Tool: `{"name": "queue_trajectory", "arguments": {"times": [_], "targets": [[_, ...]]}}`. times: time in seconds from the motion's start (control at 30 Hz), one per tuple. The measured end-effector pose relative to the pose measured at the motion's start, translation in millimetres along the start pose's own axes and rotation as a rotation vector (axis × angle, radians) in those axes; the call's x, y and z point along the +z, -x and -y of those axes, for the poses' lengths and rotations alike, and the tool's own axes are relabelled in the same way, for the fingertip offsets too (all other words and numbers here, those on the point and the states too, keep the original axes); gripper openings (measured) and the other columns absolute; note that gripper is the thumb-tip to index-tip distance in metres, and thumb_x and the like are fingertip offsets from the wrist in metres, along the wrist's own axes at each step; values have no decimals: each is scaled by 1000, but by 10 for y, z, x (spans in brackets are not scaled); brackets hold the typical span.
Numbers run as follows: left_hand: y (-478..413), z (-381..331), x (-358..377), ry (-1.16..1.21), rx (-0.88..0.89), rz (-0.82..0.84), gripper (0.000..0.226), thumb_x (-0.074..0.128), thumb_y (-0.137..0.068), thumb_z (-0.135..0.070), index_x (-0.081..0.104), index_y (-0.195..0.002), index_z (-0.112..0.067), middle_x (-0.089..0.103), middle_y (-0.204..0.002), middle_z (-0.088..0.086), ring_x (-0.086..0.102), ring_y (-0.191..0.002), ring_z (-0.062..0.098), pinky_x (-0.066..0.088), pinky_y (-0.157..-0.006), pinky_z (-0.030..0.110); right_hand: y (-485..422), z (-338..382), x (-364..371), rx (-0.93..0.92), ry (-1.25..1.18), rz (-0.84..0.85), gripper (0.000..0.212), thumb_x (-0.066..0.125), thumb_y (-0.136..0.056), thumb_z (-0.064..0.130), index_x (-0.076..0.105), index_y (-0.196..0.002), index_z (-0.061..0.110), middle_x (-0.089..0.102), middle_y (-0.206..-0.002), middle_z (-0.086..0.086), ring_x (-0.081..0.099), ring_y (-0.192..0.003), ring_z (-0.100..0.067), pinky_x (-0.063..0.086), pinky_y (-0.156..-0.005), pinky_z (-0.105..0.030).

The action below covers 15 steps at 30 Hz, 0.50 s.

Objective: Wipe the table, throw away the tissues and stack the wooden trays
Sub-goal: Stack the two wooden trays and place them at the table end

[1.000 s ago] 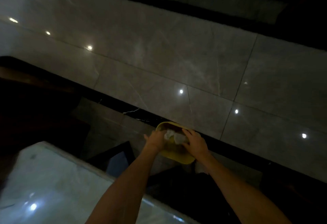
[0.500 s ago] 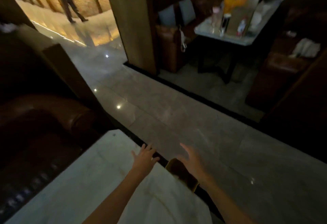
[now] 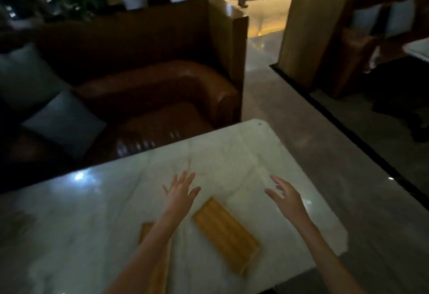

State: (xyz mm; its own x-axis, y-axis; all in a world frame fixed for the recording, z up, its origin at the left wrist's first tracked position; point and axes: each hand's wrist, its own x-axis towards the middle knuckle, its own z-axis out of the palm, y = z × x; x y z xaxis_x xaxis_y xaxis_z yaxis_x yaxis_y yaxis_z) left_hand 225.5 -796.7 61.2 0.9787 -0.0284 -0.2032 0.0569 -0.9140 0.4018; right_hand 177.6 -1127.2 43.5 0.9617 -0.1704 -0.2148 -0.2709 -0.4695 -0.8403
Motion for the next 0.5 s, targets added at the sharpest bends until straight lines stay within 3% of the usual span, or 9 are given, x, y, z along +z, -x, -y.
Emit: {"name": "queue_trajectory", "arguments": {"times": [0.17, 0.33, 0.5], "targets": [[755, 736, 204, 60, -230, 81, 54, 49, -92, -49, 37, -143, -35, 25, -159, -3, 18, -149, 26, 16, -114, 66, 281, -72, 676, 35, 14, 134, 54, 70, -88, 31, 54, -138, 20, 55, -140, -3, 56, -119, -16, 43, -98, -29], [1237, 1017, 350, 96, -292, 48, 61, 57, -87, -46, 39, -143, -28, 36, -155, 0, 32, -144, 25, 35, -110, 58, 370, -123, 929, 6, 66, 226, 53, 68, -89, 31, 53, -138, 18, 55, -138, -1, 56, -121, -17, 43, -98, -28], [1310, 972, 454, 164, -345, 25, 46, 56, -88, -41, 52, -130, -22, 67, -122, 11, 64, -111, 33, 54, -90, 43, 273, -101, 930, 6, 41, 167, 41, 70, -88, 22, 63, -128, 14, 65, -124, -1, 61, -113, -16, 45, -92, -26]]}}
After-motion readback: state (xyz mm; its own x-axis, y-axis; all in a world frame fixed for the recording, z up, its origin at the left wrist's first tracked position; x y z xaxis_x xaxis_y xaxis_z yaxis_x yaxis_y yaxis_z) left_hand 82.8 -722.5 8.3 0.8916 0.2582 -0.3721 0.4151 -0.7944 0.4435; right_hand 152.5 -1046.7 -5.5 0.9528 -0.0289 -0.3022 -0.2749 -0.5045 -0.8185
